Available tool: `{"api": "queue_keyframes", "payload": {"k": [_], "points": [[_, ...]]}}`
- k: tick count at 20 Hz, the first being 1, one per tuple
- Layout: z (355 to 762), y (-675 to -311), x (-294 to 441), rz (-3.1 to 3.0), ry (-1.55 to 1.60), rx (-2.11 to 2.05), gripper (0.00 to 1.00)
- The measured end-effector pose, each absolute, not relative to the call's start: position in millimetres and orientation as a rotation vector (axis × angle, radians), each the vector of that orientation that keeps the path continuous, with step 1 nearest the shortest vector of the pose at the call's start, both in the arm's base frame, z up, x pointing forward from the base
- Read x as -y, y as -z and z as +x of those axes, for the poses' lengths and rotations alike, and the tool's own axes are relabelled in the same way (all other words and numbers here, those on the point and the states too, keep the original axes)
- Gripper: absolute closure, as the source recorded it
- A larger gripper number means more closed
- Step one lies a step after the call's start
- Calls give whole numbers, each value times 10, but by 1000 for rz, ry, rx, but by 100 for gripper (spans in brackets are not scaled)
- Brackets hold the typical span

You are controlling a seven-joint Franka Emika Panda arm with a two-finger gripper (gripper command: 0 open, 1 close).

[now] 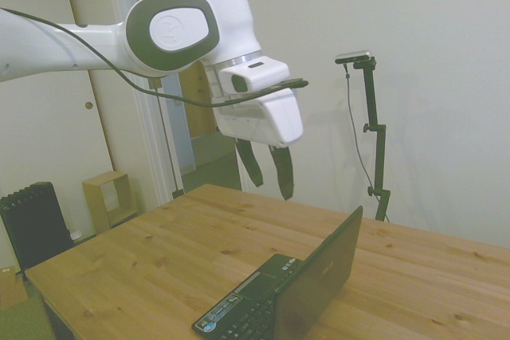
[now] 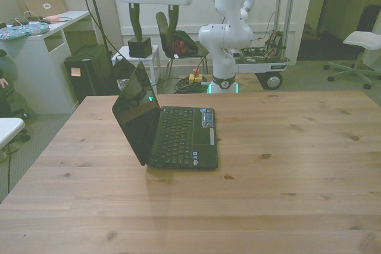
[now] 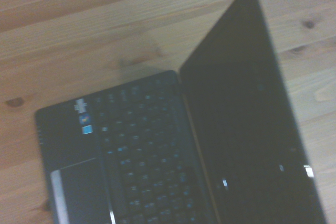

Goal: Close the laptop

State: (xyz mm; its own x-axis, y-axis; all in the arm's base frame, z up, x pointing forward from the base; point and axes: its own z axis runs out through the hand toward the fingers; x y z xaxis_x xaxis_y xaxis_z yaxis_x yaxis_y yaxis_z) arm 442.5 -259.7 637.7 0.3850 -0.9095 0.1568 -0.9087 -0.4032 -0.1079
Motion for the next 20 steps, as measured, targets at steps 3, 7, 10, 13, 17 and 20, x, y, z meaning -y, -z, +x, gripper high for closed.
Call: {"api": "queue_keyframes", "payload": {"k": [3,7,10,13,17,20], "points": [[4321,-6231,3063,-2609,257,-1752,0],[4220,-5982,3647,-2611,192,-1796,0],[4205,-5909,3973,-2597,182,-1814,0],[4181,-5773,4210,-2588,152,-1826,0],[4243,-5324,4406,-2585,41,-1856,0],[4319,-5073,4498,-2588,-6,-1864,100]]}}
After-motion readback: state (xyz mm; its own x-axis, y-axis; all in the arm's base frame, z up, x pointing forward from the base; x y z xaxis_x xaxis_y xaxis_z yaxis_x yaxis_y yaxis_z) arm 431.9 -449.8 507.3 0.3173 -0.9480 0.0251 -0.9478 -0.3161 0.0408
